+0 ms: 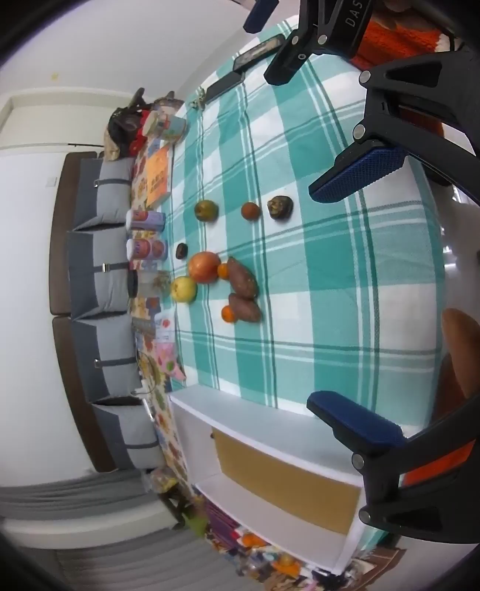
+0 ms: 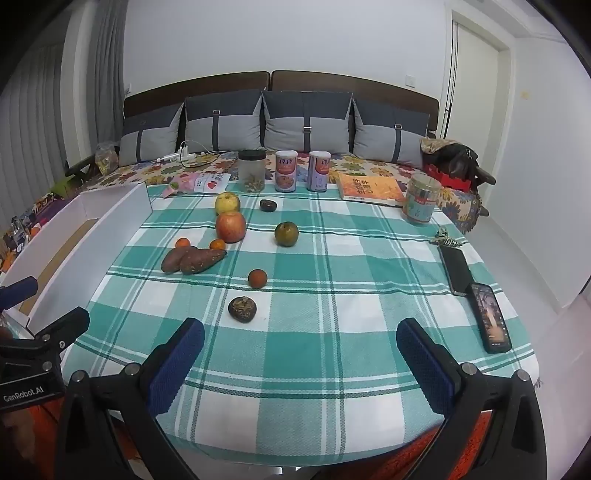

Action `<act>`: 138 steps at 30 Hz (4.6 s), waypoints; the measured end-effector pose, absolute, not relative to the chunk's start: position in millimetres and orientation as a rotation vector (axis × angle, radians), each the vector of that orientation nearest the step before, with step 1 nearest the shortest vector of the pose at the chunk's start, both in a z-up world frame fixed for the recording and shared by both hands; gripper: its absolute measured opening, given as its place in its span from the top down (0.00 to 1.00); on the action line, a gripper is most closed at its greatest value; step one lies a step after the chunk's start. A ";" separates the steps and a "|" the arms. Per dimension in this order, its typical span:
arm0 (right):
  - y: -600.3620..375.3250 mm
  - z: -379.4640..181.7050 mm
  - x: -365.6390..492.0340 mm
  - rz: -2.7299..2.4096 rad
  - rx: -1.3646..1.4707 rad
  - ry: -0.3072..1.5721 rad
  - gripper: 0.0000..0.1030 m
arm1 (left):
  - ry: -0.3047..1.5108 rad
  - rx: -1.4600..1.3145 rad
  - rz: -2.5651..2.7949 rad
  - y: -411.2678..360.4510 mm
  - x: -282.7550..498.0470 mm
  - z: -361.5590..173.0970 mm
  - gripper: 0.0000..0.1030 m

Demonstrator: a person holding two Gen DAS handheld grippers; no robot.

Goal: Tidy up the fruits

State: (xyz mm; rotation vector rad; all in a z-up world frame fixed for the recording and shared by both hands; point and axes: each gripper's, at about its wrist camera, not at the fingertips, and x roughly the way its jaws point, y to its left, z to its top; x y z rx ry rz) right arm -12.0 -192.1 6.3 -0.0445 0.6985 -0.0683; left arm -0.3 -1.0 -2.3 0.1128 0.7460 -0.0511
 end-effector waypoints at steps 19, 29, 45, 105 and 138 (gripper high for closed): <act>-175.8 9.4 -16.0 -0.094 -0.093 0.681 0.00 | 0.790 0.033 -0.010 17.8 -4.4 -15.6 0.01; -178.1 4.9 -15.7 -0.105 -0.084 0.682 0.00 | 0.796 0.046 -0.005 15.3 -2.9 -21.3 0.01; -180.8 3.2 -15.2 -0.108 -0.081 0.681 0.00 | 0.808 0.046 -0.001 15.6 -1.4 -24.9 0.01; -185.4 -1.1 -11.3 -0.123 -0.069 0.679 0.00 | 0.824 0.067 0.017 23.3 0.5 -32.7 0.01; -194.8 -64.8 87.7 -0.037 -0.133 0.708 0.00 | 0.980 0.115 0.002 -5.7 118.2 -125.6 0.01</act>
